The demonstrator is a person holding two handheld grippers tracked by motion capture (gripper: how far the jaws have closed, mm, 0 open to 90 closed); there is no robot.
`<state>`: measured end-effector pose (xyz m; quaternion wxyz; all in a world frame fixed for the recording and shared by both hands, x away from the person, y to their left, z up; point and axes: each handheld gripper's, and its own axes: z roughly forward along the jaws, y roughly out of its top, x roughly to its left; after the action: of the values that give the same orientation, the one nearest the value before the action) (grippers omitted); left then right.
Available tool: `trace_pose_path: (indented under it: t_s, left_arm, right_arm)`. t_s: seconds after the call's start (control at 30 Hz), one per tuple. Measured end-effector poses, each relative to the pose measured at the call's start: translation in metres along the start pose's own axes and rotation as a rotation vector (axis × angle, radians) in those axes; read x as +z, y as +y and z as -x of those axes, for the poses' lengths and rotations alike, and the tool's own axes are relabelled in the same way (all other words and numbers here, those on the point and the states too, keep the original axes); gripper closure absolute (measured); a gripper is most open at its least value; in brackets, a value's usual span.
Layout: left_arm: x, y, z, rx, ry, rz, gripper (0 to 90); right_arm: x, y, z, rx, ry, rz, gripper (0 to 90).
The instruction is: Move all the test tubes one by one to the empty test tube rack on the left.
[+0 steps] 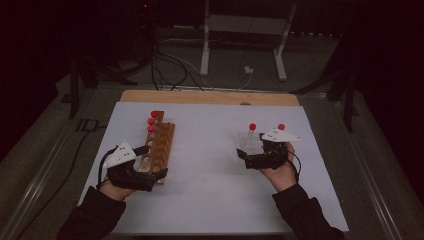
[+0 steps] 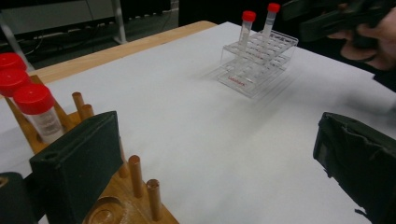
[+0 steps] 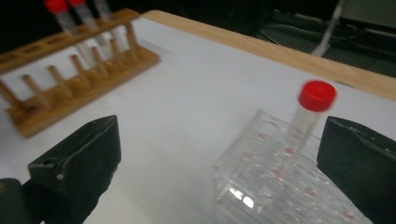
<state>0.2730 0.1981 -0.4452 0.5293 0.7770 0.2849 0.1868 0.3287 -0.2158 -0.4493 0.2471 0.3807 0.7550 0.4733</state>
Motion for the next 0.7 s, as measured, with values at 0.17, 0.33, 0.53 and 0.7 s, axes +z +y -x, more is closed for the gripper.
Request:
trace_pose_path:
  t_s: [0.17,0.33,0.53,0.7]
  left_arm:
    - [0.001,-0.002,0.002,0.005,-0.005,-0.005,1.9]
    - [0.001,-0.002,0.002,0.007,-0.007,-0.005,1.9]
    - [0.002,-0.003,0.001,0.005,-0.005,-0.009,1.9]
    - [0.002,-0.003,0.002,0.007,-0.005,-0.01,1.9]
  right_arm:
    - [0.012,-0.005,0.012,0.037,-0.052,-0.024,8.4]
    - [0.021,-0.011,0.021,0.054,-0.101,-0.039,26.2]
    - [0.032,-0.009,0.029,0.062,-0.127,-0.068,41.5]
    - [0.044,-0.005,0.031,0.054,-0.171,-0.101,52.2]
